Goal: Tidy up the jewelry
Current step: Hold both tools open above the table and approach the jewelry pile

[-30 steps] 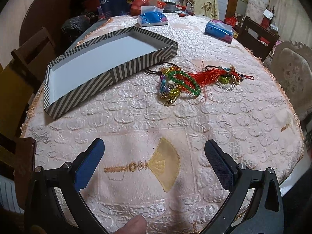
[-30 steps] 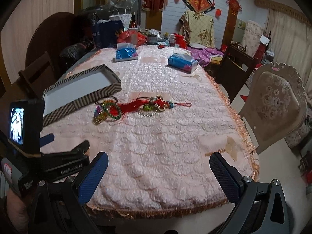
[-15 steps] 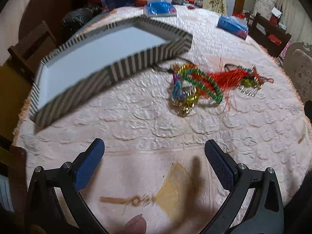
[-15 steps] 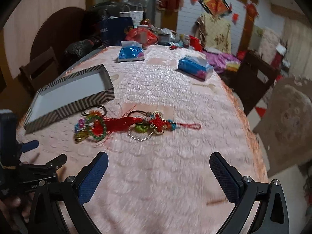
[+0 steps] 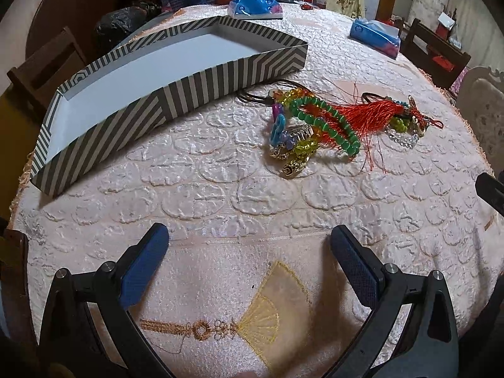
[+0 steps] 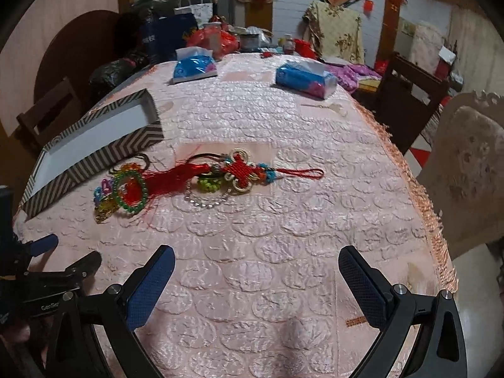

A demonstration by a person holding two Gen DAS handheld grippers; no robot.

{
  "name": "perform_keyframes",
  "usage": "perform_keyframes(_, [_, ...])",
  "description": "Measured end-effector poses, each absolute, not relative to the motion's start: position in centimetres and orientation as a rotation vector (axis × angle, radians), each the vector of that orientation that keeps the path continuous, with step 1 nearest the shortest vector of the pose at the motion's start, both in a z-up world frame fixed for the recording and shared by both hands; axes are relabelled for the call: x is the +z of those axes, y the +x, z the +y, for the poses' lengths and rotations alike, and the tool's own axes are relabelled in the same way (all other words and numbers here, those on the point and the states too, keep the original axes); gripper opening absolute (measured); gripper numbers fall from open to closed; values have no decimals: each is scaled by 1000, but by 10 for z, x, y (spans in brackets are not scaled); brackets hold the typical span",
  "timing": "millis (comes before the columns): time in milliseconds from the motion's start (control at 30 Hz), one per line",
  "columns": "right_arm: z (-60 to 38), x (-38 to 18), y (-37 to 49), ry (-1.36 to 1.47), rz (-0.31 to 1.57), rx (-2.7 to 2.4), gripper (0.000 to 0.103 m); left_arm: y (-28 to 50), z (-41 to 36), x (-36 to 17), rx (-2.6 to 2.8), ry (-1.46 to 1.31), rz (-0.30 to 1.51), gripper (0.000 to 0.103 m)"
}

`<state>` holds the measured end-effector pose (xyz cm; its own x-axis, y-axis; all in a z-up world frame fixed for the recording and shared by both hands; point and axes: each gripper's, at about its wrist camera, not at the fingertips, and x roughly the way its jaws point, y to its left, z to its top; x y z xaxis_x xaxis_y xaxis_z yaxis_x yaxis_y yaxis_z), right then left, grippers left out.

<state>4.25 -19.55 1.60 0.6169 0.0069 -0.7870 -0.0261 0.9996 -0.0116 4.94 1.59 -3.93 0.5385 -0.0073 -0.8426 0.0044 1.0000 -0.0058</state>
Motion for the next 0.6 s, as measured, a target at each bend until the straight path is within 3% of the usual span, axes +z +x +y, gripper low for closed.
perform_keyframes(600, [-198, 12, 45, -31, 915, -4, 103, 37, 17, -40, -14, -1, 977, 103])
